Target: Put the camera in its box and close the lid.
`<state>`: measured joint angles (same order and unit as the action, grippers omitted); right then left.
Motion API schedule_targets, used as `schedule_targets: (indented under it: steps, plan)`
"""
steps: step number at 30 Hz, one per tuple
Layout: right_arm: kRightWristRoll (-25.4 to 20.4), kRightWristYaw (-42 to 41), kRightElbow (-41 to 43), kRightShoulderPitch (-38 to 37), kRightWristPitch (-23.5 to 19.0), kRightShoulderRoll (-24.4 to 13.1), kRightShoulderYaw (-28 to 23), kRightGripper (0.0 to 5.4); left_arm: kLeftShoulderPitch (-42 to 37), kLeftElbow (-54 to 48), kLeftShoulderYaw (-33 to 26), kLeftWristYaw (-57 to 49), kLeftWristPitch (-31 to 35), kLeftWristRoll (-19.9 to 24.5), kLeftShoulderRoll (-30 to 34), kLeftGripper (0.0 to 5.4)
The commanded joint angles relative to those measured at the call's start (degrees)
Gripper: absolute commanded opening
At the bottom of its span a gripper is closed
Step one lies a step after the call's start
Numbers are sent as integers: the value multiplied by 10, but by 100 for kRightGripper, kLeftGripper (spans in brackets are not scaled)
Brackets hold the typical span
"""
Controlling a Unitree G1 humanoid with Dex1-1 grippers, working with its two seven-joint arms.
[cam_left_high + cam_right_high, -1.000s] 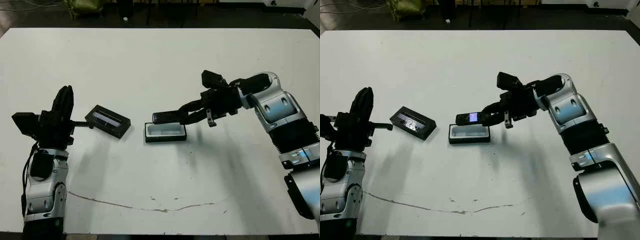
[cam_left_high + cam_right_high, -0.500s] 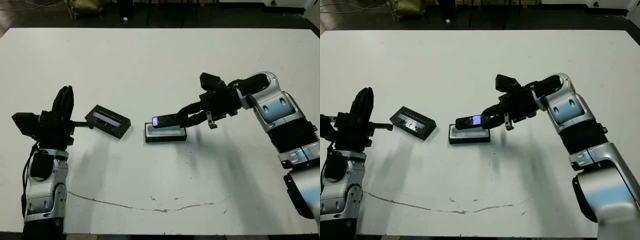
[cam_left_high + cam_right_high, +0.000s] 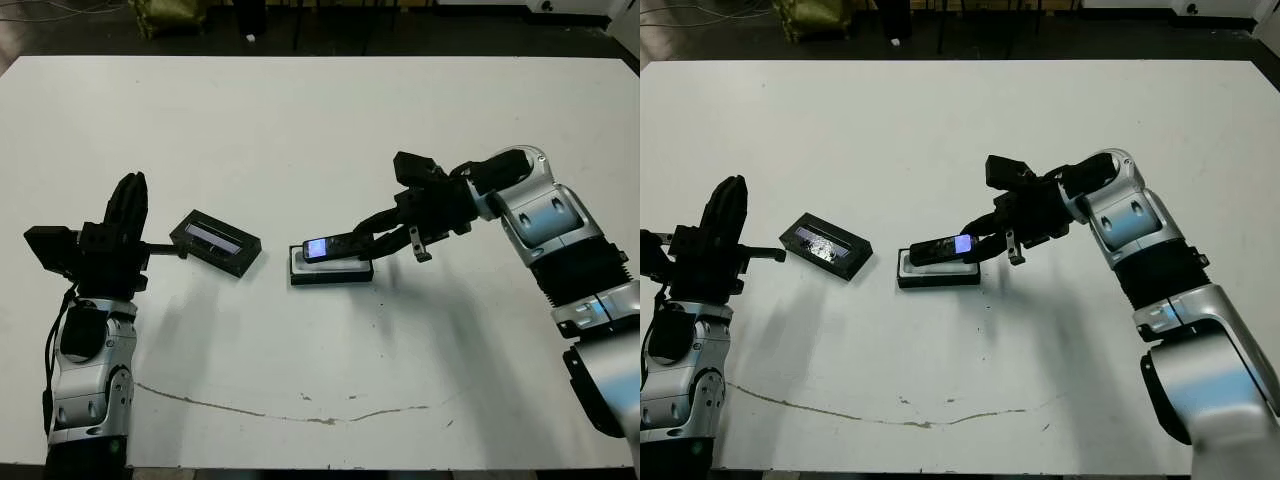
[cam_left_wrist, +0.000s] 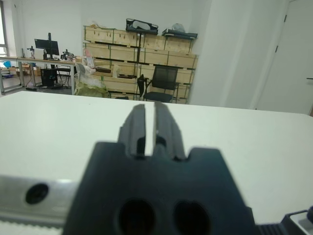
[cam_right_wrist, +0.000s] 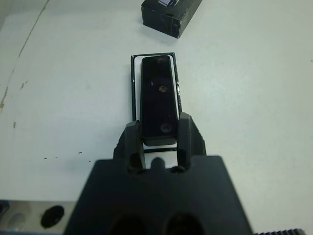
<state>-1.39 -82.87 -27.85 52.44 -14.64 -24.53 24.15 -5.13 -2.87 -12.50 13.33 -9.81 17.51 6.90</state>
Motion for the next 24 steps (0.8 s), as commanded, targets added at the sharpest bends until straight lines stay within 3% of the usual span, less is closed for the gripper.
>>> schedule_targets:
  steps: [1,24]
  plan:
    - [8,-7,-2,5,8,1,7,17,11,8,-2,-3,0,-1,-2,0]
    - [26,-11,-1,0,6,5,22,17,22,-1,1,-10,10,-1,-4,0]
